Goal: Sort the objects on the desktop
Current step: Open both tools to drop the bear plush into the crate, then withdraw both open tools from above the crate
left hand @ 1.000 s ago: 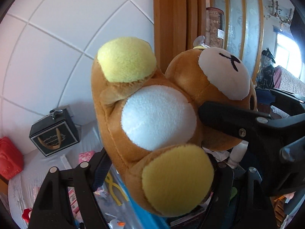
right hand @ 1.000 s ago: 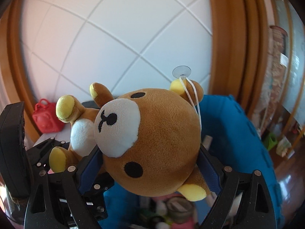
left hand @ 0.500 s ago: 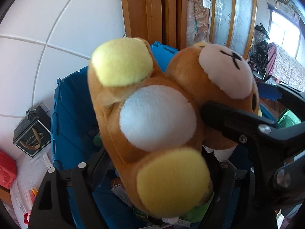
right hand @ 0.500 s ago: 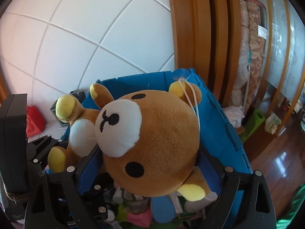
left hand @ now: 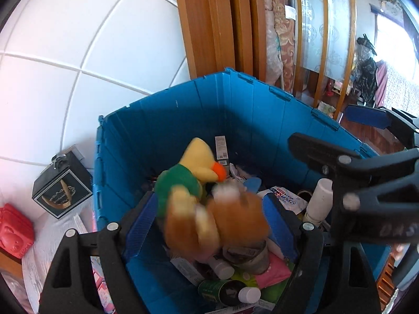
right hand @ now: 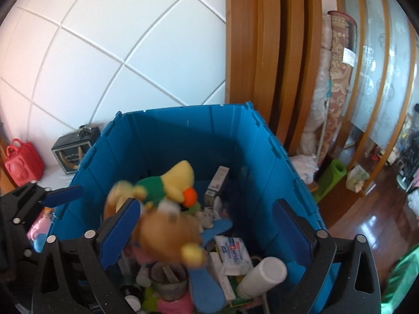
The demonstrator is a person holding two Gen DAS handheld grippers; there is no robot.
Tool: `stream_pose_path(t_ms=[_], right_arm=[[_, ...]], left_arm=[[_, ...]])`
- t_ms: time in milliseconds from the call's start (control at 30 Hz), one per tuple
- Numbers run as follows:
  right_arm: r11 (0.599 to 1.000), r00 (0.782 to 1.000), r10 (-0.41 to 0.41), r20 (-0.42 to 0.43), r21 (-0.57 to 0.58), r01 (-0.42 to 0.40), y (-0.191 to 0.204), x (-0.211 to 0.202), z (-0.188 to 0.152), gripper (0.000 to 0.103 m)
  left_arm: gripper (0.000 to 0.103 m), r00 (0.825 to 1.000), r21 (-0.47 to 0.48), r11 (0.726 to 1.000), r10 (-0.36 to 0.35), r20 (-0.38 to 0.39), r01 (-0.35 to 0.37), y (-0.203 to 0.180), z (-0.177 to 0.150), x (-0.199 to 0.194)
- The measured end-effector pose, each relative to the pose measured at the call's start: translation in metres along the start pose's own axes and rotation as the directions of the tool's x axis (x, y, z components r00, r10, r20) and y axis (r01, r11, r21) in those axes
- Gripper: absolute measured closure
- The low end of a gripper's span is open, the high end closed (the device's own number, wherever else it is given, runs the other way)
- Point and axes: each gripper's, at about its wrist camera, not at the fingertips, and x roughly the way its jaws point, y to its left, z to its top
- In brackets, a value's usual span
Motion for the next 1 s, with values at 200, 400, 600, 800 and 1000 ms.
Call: stream_pose_path(t_ms=[200,400,600,800,1000], right_arm=[[0.998,0.997,-0.069,0.022,-0.013,0.069,0.005,-0.02,-0.012,0.0],[0.992,0.992,-0.119,0.039,-0.03,0.12,0.027,-0.048,-0.039,0.0],[0.982,0.98,-0.179,0.087,-0.041,0.183,0.057,-0.082,-0.062,0.0],[0.976,0.972,-0.217,0.093,-0.013,0.219,0.075,-0.105,-0.086,0.0],[0.978,0.975,-0.208,0.084,0.006,0.208,0.086,-0.114,-0.102,0.0]], left_arm=[[0.021,0.994,-0.036,0.999,0.008,0.105,-0.004,0.019,-0.022,-0.044],[0.019,0.972,-0.059,0.998,0.048,0.229,-0.036,0.033,-0.06,-0.101],[0.009,0.955,-0.102,0.994,0.071,0.288,-0.043,0.046,-0.092,-0.138],[0.001,0.952,-0.131,0.988,0.117,0.282,-0.083,0.054,-0.113,-0.15],[0.001,0.963,-0.148,0.987,0.094,0.254,-0.057,0.068,-0.126,-0.154]])
